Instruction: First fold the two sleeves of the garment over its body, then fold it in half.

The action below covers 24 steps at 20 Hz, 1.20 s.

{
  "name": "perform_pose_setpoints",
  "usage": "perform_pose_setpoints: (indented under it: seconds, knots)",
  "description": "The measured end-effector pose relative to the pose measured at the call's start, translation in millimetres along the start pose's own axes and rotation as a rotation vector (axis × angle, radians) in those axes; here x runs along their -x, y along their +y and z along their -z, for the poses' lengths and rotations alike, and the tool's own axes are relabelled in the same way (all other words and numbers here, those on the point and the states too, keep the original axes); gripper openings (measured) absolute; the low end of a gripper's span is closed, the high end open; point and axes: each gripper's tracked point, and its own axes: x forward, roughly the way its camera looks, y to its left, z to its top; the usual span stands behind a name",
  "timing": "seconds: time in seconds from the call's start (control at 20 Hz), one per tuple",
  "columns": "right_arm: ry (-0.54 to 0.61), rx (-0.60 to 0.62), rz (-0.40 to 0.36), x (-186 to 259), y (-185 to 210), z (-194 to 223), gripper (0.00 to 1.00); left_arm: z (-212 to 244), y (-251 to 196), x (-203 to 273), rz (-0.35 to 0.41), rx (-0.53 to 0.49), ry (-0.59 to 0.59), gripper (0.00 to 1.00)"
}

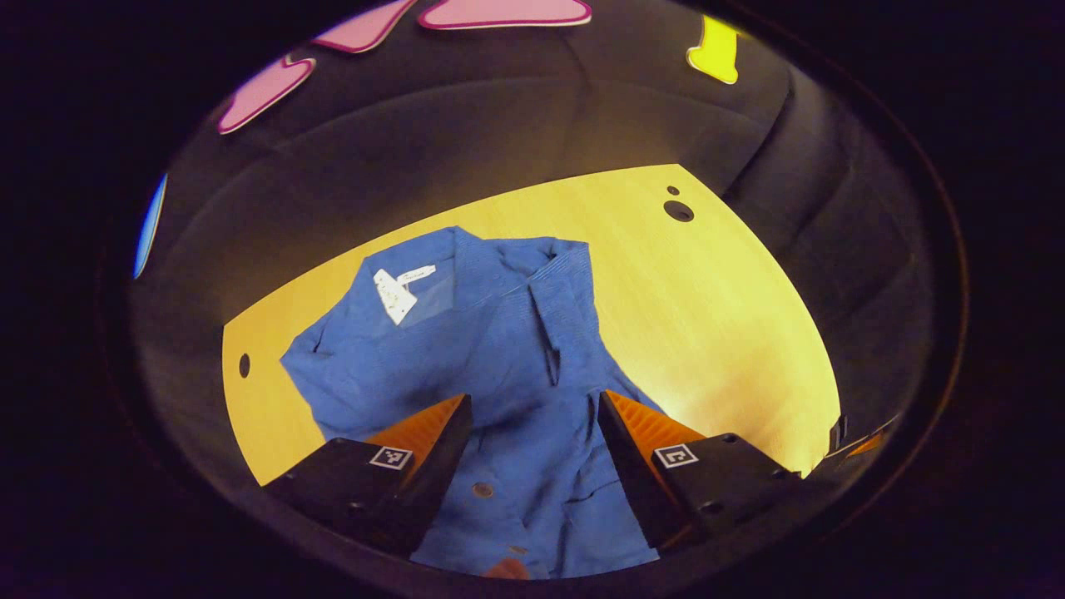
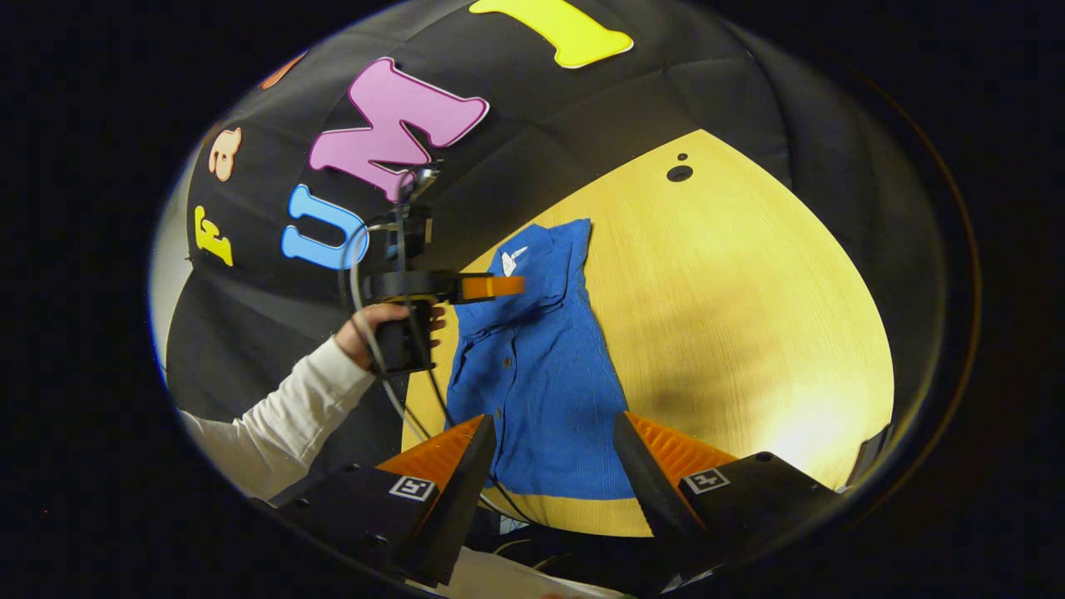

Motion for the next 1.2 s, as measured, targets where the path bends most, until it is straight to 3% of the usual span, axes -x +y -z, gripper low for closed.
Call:
perform_pose_setpoints:
  seconds: [0.25,0.4,0.6,0.75,0.95,1.2]
  knots:
    - [0.100,0.063,0.072,-33.1,5.2,27.9,0.96,127.5,75.9,48.1,-0.045,0.117,0.096,0.88]
    - [0.202,0.091,0.164,-52.3,-8.4,56.6,0.96,213.6,120.9,49.1,-0.082,0.209,0.207,0.88]
    - [0.389,0.050,0.250,-68.4,-23.2,99.3,0.97,319.7,139.2,45.1,-0.082,0.316,0.374,0.88]
    - [0.511,0.078,0.420,-65.7,-57.8,126.5,0.98,360.1,148.6,41.3,-0.092,0.339,0.438,0.88]
    - [0.562,0.127,0.477,-69.6,-64.0,151.7,0.98,383.9,161.5,29.1,-0.106,0.347,0.467,0.88]
    - [0.595,0.188,0.570,-76.3,-84.3,161.9,0.96,389.5,157.5,18.7,-0.060,0.380,0.473,0.88]
